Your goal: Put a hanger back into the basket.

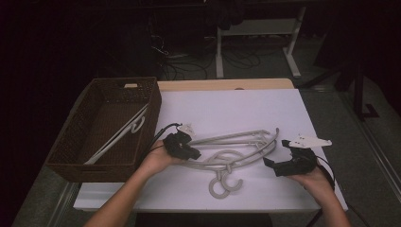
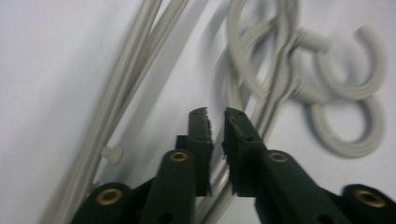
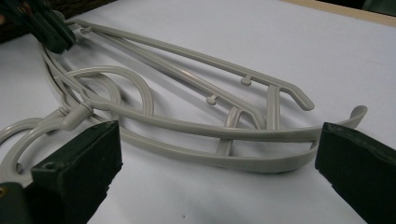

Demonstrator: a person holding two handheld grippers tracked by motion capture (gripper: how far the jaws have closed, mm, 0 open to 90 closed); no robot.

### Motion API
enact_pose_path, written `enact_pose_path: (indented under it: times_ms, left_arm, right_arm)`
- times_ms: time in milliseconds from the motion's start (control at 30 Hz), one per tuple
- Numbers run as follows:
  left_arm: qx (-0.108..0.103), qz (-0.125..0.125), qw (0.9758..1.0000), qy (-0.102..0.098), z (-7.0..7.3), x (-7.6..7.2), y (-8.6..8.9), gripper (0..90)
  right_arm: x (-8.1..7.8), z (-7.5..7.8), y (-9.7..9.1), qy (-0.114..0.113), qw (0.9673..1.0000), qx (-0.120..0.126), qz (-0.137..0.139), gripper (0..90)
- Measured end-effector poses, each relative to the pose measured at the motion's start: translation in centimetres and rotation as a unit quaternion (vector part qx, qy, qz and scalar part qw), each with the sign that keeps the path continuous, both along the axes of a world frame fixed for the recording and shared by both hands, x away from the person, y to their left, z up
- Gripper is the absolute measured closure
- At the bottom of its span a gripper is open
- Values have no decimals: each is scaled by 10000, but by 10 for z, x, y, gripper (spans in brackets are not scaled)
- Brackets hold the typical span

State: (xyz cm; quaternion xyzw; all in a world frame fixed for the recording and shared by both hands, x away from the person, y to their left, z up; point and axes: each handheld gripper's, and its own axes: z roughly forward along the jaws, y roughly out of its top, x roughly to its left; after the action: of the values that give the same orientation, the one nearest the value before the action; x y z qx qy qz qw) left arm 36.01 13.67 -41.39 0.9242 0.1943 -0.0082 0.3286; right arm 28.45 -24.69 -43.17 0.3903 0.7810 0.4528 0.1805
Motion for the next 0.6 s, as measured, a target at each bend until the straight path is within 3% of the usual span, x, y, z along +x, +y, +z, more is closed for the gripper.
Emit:
enact_pose_path:
  times_ms: [100, 233, 300, 467, 533, 600]
  left_arm:
    - [-64, -235, 9997, -19, 2, -4, -3, 646]
    - [134, -468, 9988, -97, -4, -9, -13, 579]
    - [205, -532, 9983, -111, -8, -11, -18, 568]
    - [561, -529, 9963, -370, -15, -12, -27, 572]
    - [551, -528, 9963, -393, -16, -12, -28, 582]
    - [730, -532, 9944, -550, -18, -11, -29, 593]
  right_arm:
    - [0, 0, 1, -10, 10000, -15, 5, 3]
    - [0, 0, 1, -18, 10000, -15, 15, 4]
    - [0, 1, 1, -20, 10000, -21, 21, 4]
    - [0, 1, 1, -15, 10000, -24, 18, 3]
    - [0, 1, 1, -17, 10000, -22, 19, 3]
    - [1, 1, 1, -16, 10000, -18, 18, 3]
